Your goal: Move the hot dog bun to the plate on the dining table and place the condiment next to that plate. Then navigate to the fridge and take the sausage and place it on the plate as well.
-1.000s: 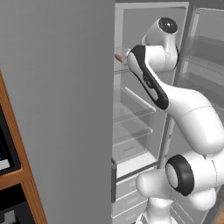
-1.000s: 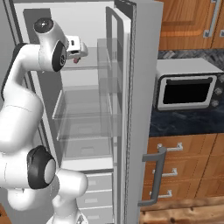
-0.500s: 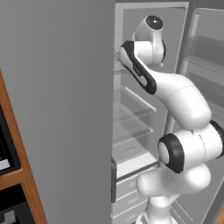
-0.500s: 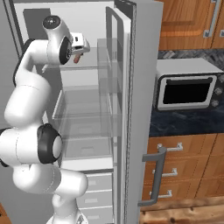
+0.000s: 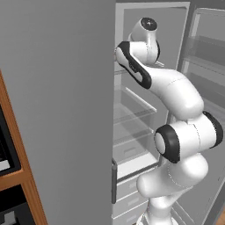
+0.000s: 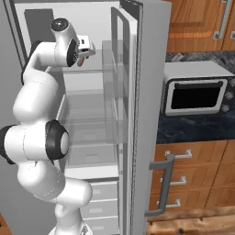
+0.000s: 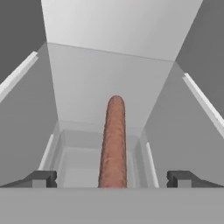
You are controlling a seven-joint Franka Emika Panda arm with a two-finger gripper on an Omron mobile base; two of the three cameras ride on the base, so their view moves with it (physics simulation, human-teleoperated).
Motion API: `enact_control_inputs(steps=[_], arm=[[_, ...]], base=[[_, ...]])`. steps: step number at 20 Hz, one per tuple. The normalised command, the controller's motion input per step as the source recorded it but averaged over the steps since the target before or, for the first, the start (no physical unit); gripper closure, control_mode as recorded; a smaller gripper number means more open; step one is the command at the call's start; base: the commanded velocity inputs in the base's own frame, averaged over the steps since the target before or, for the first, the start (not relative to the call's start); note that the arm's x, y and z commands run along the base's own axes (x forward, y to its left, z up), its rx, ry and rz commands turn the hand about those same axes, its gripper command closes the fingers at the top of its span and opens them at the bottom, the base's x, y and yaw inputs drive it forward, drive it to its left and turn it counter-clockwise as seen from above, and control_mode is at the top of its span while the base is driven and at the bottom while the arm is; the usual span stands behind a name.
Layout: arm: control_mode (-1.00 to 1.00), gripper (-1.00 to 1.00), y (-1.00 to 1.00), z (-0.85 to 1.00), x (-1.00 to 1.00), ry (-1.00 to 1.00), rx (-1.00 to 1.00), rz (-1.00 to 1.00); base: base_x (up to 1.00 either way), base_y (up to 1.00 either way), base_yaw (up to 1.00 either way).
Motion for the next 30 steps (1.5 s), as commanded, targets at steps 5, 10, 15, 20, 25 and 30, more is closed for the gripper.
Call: enact_control_inputs(steps=[5, 10, 15, 20, 25, 30], arm=[[-1.00, -1.00, 0.00, -0.23, 0.26, 0.00, 0.00, 0.04], [-1.00, -1.00, 0.00, -0.25, 0.32, 0.00, 0.00, 0.04], [-1.00, 1.00, 0.00, -0.28, 0.28, 0.03, 0.00, 0.03], [-1.00, 1.00, -0.01, -0.17, -0.07, 0.10, 0.02, -0.01], [-1.00, 1.00, -0.17, 0.09, -0.71, -0.03, 0.07, -0.04], [-1.00, 1.00, -0.09, 0.13, -0.92, -0.17, 0.09, -0.01]], base=[[0.00, 0.00, 0.00], [0.00, 0.00, 0.00], [0.00, 0.00, 0.00], [0.00, 0.00, 0.00], [0.00, 0.00, 0.00], [0.00, 0.00, 0.00]])
